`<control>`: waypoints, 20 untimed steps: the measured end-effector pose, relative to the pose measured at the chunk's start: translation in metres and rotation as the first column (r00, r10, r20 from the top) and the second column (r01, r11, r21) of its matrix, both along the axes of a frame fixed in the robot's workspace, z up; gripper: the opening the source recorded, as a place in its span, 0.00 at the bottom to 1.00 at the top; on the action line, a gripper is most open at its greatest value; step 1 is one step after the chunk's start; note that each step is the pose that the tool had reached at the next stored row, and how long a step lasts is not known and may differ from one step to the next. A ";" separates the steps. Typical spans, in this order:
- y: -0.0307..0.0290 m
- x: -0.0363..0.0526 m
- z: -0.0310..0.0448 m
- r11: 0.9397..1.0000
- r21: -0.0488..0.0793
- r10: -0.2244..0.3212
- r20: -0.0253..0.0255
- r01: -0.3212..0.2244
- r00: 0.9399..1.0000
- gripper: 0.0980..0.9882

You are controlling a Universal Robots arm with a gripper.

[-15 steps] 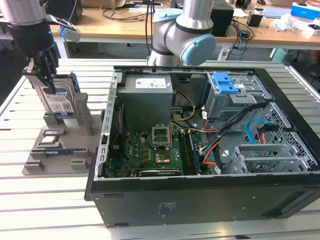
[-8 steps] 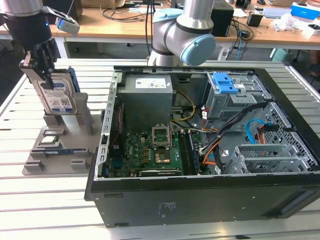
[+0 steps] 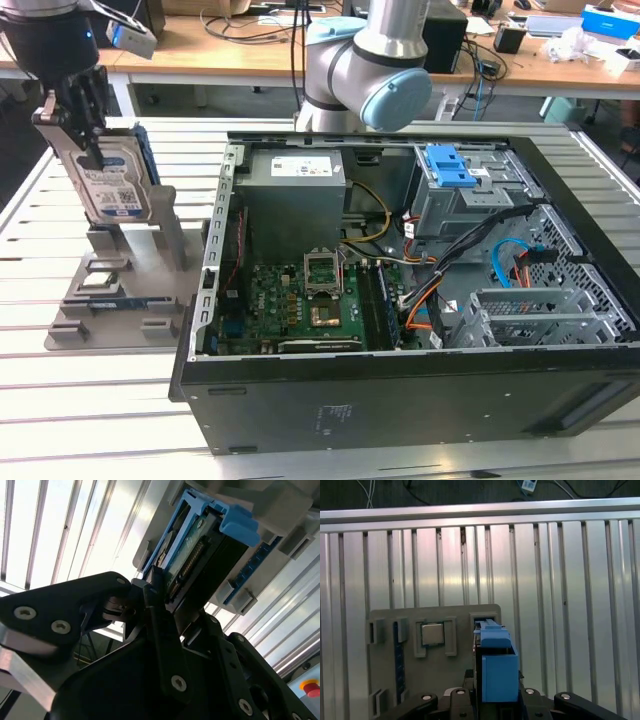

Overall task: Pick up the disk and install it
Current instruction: 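Pick up the disk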

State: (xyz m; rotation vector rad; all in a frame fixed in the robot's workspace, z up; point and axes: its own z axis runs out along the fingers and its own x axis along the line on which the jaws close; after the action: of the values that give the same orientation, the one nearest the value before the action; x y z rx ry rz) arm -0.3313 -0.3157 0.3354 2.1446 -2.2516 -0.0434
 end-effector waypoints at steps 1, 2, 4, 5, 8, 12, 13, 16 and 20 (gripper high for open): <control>0.0000 0.0000 0.0014 1.000 0.000 0.000 0.000 0.000 1.000 0.30; 0.0000 0.0000 0.0030 1.000 0.000 0.000 0.000 0.000 1.000 0.30; 0.0000 0.0000 0.0071 1.000 0.000 0.000 0.000 0.000 1.000 0.30; 0.0000 0.0000 0.0128 1.000 0.000 0.000 0.000 0.000 1.000 0.30; 0.0002 0.0001 0.0274 1.000 0.000 0.000 0.000 0.000 1.000 0.30; 0.0003 0.0001 0.0348 1.000 0.000 0.000 0.000 0.000 1.000 0.30; 0.0003 0.0001 0.0371 1.000 0.000 0.000 0.000 0.000 1.000 0.30; 0.0003 0.0001 0.0426 1.000 0.000 0.000 0.000 0.000 1.000 0.30; 0.0004 0.0001 0.0507 1.000 0.000 0.000 0.000 0.000 1.000 0.30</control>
State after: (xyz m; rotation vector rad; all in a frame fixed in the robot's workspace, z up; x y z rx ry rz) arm -0.3312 -0.3153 0.3861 2.1446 -2.2516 -0.0433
